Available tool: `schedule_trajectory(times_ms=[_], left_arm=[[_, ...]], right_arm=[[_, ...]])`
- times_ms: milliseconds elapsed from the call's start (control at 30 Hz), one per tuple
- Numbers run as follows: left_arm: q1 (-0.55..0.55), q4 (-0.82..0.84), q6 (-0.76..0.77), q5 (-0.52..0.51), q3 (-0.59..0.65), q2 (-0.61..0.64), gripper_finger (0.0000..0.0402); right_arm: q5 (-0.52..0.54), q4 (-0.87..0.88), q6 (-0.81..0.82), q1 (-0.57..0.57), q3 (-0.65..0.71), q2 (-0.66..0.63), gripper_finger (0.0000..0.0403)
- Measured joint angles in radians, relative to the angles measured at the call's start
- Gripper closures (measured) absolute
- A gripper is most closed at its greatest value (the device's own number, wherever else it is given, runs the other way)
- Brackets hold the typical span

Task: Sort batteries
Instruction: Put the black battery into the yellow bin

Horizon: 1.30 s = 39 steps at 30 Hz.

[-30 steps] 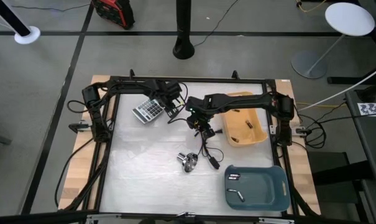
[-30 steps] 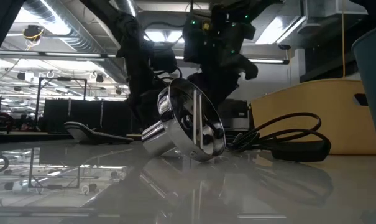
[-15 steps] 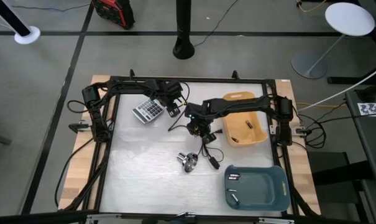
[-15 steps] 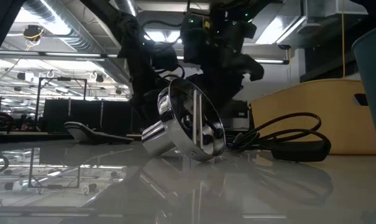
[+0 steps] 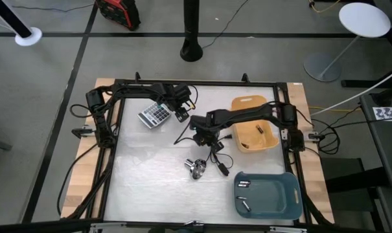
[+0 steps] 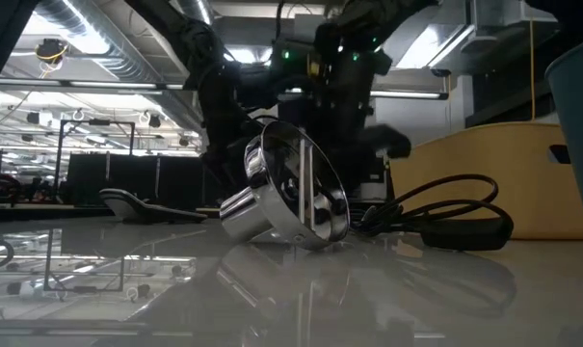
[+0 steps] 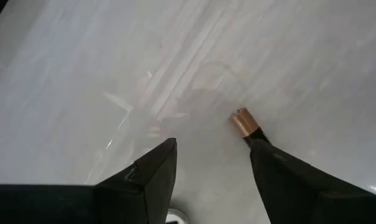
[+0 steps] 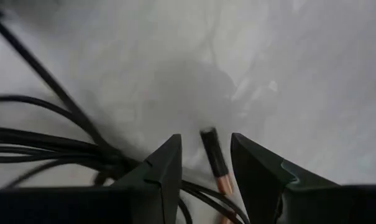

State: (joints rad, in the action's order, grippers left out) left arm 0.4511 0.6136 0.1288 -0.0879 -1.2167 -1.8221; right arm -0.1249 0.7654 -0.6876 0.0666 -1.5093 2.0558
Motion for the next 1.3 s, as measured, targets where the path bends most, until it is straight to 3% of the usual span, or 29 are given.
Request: schedule_trajectory(times_ms=[467, 600, 867, 1100, 1300], left_arm=[[0.0, -0.005, -0.005, 0.0, 0.0, 0.0, 0.0205], [0.0, -0.005, -0.005, 0.0, 0.0, 0.0, 0.0205], [0.0, -0.005, -0.005, 0.0, 0.0, 0.0, 0.0205], [0.0, -0.012, 0.014, 0.0, 0.0, 0.0, 0.0205], [-0.009, -0.028, 0.057, 0.008, 0.0, 0.0, 0.0205]], right_arm=[[0.116, -0.006, 0.001, 0.0, -0.003, 0.054, 0.0267], [0.114, -0.002, 0.001, -0.001, -0.003, 0.054, 0.0295], [0.102, -0.006, 0.001, 0.0, -0.002, 0.054, 0.0392], [0.1, 0.031, 0.001, -0.001, -0.03, 0.06, 0.038], [0.1, 0.083, 0.002, -0.001, -0.084, 0.06, 0.0401]])
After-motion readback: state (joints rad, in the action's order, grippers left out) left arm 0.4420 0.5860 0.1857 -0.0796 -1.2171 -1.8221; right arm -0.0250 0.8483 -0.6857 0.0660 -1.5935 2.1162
